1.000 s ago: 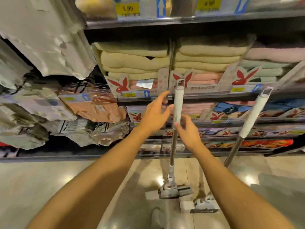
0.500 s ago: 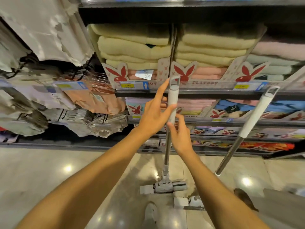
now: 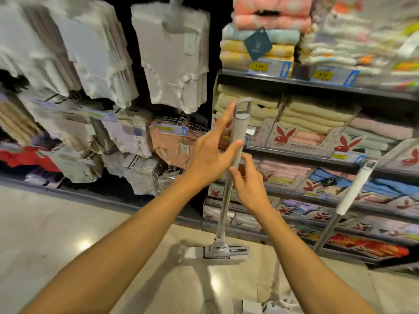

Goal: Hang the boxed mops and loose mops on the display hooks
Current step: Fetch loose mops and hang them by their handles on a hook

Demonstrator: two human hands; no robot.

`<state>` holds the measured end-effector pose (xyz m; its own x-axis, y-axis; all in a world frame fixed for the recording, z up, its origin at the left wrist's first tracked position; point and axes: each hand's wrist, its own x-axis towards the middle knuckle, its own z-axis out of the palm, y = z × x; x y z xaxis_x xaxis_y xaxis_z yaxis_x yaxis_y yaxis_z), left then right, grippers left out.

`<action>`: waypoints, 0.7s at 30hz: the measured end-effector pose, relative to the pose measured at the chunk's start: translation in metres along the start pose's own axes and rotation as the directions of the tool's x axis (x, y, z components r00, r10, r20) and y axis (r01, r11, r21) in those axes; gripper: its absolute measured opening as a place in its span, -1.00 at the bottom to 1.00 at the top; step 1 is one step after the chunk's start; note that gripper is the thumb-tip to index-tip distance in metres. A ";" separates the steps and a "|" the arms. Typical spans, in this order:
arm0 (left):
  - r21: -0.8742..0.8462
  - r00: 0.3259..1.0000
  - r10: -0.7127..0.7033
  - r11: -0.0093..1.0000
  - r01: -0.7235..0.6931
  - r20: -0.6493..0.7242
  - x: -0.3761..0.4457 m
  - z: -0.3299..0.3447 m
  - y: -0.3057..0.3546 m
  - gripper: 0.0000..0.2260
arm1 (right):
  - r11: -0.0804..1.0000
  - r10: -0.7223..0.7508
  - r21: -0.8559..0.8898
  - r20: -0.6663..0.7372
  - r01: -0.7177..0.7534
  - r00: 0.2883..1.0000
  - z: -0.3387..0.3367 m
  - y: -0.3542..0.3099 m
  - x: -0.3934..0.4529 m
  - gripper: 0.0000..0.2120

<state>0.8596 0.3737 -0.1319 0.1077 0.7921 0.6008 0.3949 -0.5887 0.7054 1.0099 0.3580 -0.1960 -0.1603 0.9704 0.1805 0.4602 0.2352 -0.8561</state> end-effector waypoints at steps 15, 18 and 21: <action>0.219 0.936 0.090 0.976 -0.014 -0.341 -0.090 -0.335 0.130 -0.26 | 0.875 -0.441 0.284 0.134 0.392 0.887 0.173 -0.278 -0.060 -0.66; 0.272 0.914 0.085 0.962 0.029 -0.396 -0.123 -0.400 0.149 -0.27 | 0.799 -0.523 0.422 0.136 0.428 0.841 0.224 -0.325 -0.087 -0.57; 0.326 0.882 0.076 0.941 0.091 -0.465 -0.160 -0.459 0.165 -0.28 | 0.720 -0.598 0.533 0.152 0.444 0.787 0.280 -0.367 -0.107 -0.55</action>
<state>0.4891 0.0759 0.0616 -0.2995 0.5790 0.7584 0.6786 -0.4294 0.5958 0.6136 0.1527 -0.0365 -0.5338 0.6152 0.5802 -0.2050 0.5716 -0.7946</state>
